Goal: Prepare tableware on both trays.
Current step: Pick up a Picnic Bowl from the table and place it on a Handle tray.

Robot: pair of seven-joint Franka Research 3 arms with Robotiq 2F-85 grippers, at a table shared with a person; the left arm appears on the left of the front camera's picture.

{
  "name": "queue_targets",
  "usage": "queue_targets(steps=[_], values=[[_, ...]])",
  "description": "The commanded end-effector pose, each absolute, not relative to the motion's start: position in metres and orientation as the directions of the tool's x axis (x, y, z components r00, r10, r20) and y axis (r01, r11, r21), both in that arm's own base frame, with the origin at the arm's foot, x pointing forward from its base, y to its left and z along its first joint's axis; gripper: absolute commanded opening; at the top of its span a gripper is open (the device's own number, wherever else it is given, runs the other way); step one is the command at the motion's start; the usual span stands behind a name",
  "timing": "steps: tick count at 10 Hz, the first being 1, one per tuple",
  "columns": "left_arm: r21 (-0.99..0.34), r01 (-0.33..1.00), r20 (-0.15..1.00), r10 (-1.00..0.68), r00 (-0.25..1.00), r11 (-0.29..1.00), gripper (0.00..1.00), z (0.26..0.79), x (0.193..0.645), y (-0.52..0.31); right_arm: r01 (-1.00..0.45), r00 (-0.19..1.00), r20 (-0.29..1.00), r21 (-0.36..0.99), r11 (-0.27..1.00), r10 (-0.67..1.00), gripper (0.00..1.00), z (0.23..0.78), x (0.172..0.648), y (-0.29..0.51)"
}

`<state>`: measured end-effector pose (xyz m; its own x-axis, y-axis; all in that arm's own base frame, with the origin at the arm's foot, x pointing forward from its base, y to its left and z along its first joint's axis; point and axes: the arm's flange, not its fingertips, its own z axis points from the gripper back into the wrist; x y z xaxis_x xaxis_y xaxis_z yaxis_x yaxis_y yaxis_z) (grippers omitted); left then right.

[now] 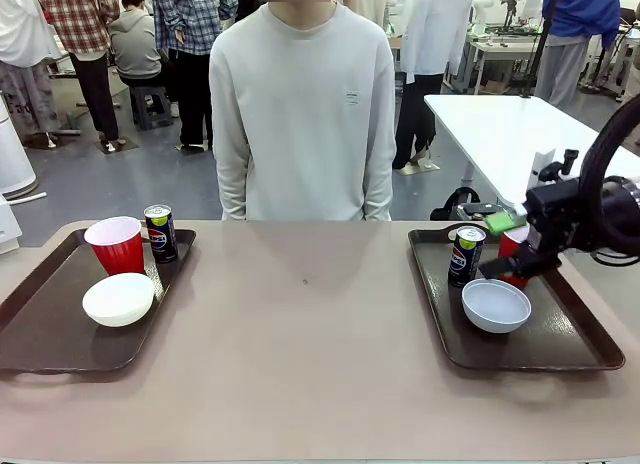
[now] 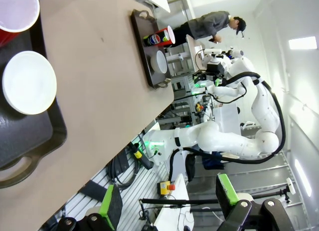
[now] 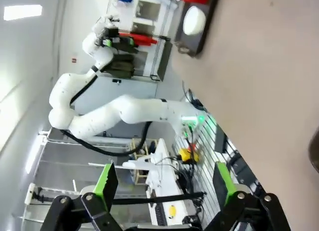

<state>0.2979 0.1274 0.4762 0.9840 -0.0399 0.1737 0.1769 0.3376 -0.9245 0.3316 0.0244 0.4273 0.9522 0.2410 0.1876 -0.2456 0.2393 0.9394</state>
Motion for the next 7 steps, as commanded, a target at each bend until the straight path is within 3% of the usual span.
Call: queue_targets(steps=[1,7], values=[[-0.927,0.186,0.184,-0.036,0.982,0.325,1.0,0.477,0.297,0.128,-0.279,0.948,0.225,0.927,0.252,0.224,1.0,0.418,0.315,0.019],[-0.927,0.186,0.184,-0.036,0.982,0.325,1.0,0.477,0.297,0.128,-0.246,0.952,0.188,0.939,0.239,0.241,1.0,0.427,0.332,0.024]])
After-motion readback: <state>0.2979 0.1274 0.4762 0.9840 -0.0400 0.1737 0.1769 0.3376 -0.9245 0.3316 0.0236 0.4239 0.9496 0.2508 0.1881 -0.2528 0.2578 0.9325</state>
